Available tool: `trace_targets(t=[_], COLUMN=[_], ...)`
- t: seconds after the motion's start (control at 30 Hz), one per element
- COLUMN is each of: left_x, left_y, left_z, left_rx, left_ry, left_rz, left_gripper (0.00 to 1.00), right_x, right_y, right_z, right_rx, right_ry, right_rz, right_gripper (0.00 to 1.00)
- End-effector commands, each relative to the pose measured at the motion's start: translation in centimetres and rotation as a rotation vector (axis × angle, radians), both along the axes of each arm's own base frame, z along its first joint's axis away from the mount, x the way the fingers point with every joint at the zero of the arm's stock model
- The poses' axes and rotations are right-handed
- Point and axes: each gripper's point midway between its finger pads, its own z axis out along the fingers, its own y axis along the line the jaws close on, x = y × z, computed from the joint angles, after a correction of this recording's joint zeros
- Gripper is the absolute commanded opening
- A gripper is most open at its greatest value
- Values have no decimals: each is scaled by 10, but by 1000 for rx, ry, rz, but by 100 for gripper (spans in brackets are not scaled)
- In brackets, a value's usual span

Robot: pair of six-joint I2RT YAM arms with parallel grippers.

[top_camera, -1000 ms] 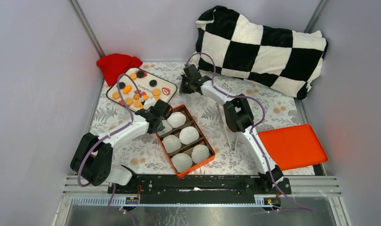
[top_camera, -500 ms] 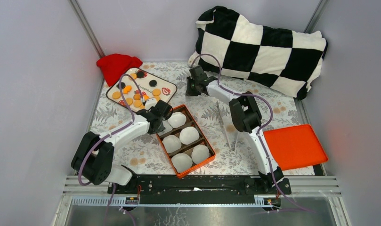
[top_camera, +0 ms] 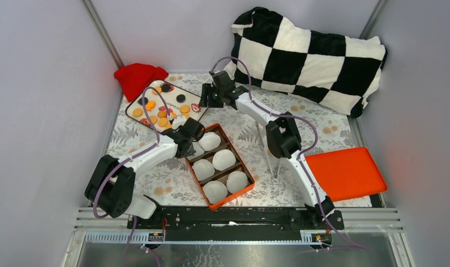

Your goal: Pack the cookies

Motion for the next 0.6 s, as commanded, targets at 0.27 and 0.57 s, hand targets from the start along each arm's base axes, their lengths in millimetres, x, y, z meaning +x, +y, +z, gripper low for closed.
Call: trace_targets(t=[0.27,0.57], left_x=[6,4], left_y=[0,1], left_z=[12,19], left_rx=[16,3], left_ry=[-39,-56], left_rz=[-21,-16], left_gripper=[27,28], right_x=[-21,-22], right_y=[15,44], right_z=[-34,-56], right_rx=[120,348], right_ry=[167,325], right_rz=[4,2], right_gripper=[59,56])
